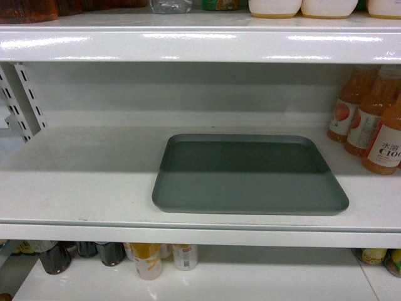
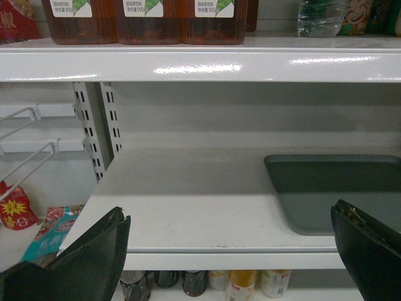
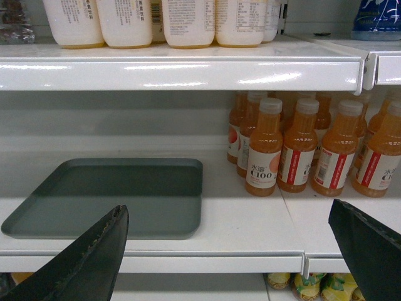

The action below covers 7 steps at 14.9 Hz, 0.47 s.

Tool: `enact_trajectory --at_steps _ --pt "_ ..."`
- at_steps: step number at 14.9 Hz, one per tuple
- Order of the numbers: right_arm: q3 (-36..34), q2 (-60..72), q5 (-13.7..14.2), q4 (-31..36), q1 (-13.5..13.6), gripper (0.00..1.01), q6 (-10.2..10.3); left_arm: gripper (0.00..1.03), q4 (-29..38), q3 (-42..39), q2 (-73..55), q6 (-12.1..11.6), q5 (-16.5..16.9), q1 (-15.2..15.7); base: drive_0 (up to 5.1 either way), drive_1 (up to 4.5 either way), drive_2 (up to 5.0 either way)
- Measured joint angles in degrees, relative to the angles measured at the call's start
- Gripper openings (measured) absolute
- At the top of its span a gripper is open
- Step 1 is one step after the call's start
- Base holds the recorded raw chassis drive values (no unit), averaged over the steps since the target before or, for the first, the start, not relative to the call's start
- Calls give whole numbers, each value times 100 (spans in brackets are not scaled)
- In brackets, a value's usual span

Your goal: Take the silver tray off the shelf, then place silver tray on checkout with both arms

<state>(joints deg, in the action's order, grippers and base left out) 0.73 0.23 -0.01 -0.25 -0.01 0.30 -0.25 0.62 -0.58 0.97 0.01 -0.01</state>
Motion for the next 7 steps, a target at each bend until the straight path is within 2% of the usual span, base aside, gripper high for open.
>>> enact_trajectory --at_steps 7 --pt "0 0 0 0 0 98 0 98 0 0 0 -2 0 0 0 0 0"
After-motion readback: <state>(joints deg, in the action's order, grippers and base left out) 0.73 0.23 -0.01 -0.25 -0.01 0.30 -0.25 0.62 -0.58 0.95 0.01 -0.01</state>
